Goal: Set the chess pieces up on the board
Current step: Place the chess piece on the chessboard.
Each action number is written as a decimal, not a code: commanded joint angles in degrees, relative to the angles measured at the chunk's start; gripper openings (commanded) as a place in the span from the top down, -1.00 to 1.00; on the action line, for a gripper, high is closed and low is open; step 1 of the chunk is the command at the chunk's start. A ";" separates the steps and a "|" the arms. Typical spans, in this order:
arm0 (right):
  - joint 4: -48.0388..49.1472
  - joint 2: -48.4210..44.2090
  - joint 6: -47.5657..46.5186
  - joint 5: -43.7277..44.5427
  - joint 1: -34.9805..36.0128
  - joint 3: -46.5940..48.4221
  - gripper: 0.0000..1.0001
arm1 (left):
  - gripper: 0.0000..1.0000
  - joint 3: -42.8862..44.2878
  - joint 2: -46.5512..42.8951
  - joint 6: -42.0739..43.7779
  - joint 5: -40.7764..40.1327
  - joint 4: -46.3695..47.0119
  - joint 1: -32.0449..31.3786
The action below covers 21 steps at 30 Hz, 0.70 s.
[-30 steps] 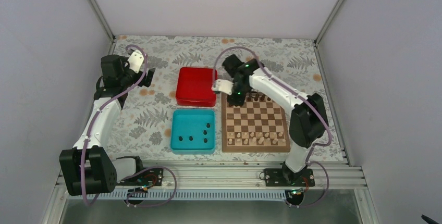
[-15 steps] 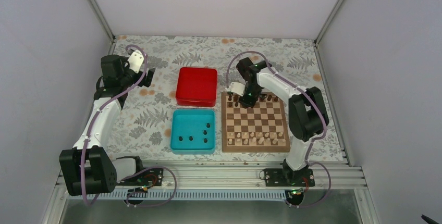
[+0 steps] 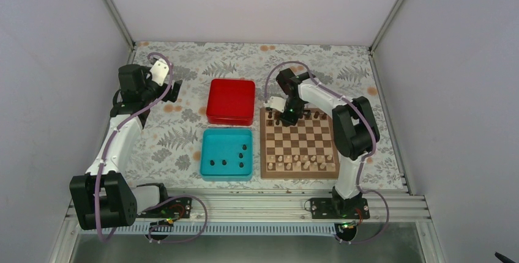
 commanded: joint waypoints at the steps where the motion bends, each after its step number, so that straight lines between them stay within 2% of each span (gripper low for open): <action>1: 0.55 1.32 -0.48 -0.44 -0.51 1.86 0.81 | -1.00 -0.30 0.14 0.18 1.45 0.20 0.36; 21: 0.56 2.78 -1.00 -0.02 -1.38 2.59 0.79 | -1.00 -0.05 0.28 0.09 1.77 -0.01 0.33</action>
